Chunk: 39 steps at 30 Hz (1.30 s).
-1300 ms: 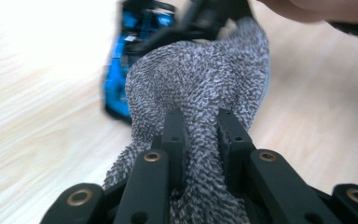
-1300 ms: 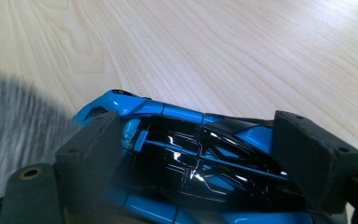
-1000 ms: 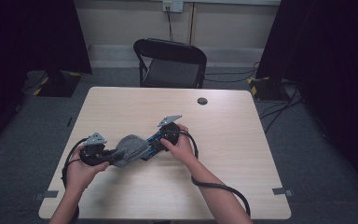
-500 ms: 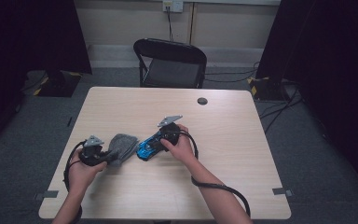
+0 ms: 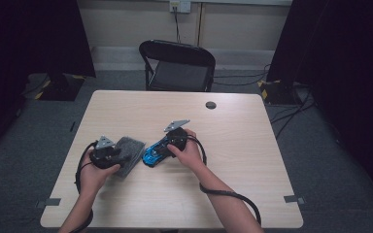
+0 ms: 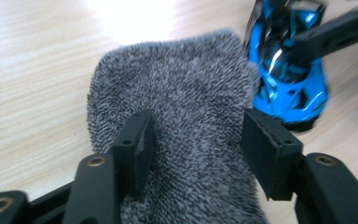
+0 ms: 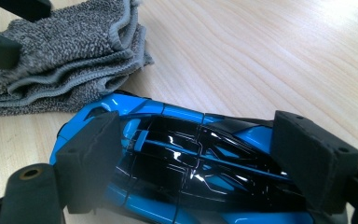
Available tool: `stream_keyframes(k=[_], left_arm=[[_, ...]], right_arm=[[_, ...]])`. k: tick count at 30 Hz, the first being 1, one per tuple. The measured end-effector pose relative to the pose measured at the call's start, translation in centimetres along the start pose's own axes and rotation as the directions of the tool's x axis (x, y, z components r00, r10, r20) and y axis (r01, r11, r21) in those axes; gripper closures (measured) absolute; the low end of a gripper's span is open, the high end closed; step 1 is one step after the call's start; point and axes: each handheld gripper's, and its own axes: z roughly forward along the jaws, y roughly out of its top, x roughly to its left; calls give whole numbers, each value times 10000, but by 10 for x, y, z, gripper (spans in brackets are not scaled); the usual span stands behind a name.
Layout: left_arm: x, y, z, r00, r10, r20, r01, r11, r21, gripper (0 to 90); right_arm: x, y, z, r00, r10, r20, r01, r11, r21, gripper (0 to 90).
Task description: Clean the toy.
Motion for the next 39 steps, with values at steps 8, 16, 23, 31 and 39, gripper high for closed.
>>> stream_keyframes(k=[8,16,23,31,39], left_arm=[[1,-1,18,9999,4,-157,8,9971,766,553],[-12,0,11,9987,-32,512,-47,9884,1520,788],[-35,-4,6,9890,133,1473,-395,9835,1765,798],[-53,0,9,9785,165,2058,-551,9815,1833,806],[-70,4,12,9663,437,2539,-909,9800,1772,808]], right_arm=[[0,0,0,10000,28,13,-28,10000,-32,166],[0,-1,0,10000,26,14,-26,10000,-69,166],[0,-2,0,10000,51,40,-50,9999,-149,166],[1,-2,0,10000,57,59,-56,9998,-171,166],[1,-1,0,10000,60,66,-59,9999,-121,166]])
